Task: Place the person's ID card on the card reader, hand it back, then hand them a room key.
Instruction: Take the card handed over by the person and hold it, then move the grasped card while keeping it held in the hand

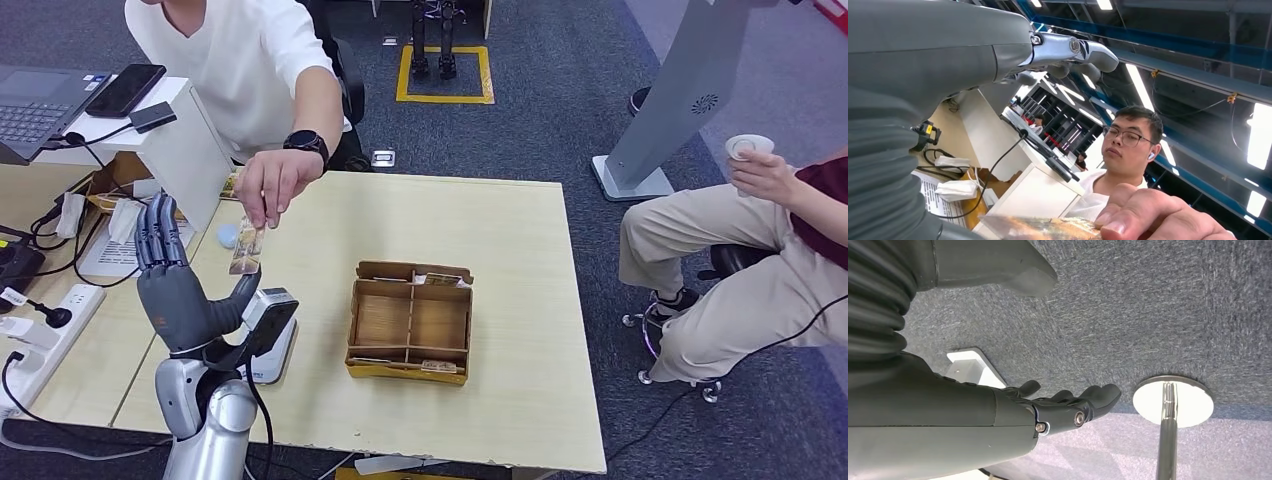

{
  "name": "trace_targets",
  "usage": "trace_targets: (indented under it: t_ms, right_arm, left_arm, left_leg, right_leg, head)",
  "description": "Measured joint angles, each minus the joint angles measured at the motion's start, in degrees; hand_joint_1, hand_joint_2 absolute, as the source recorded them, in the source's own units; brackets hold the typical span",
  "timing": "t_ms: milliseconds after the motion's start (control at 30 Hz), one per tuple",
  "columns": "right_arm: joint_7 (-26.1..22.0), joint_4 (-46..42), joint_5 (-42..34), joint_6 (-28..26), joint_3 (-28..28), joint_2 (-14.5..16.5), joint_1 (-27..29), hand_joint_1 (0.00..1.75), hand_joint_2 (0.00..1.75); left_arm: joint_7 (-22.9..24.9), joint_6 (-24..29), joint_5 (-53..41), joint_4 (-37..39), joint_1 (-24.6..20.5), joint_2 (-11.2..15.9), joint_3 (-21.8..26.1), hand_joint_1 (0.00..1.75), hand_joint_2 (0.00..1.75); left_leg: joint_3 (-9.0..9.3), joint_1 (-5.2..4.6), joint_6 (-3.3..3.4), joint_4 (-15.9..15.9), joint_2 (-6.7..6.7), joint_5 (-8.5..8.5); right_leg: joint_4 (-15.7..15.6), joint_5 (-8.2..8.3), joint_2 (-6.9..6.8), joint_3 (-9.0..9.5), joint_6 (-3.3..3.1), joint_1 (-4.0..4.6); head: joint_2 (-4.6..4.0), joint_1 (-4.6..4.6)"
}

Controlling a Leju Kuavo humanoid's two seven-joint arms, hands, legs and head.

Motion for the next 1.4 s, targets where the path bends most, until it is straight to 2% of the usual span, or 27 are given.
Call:
trace_targets:
  t_ms: [1000, 1400]
  right_arm:
    - [0.0, 0.0, -0.4, 0.0, 0.0, 1.1, -0.2, 0.0, 1.75]
    - [-0.2, 0.0, -0.3, 0.0, -0.5, 1.9, 0.2, 0.0, 1.75]
  left_arm:
    - [-2.5, 0.0, -0.3, 0.0, -0.1, 0.0, 0.5, 1.75, 1.75]
    - [-1.2, 0.0, -6.3, 0.2, 0.8, 0.0, 5.5, 1.75, 1.75]
  left_leg:
    - [-0.01, 0.0, 0.0, 0.0, 0.0, 0.0]
    - [-0.04, 0.01, 0.0, 0.0, -0.01, 0.0]
  right_leg:
    - [0.0, 0.0, 0.0, 0.0, 0.0, 0.0]
    - [0.0, 0.0, -0.01, 0.0, 0.0, 0.0]
  head:
    - [-0.01, 0.01]
    - [-0.01, 0.01]
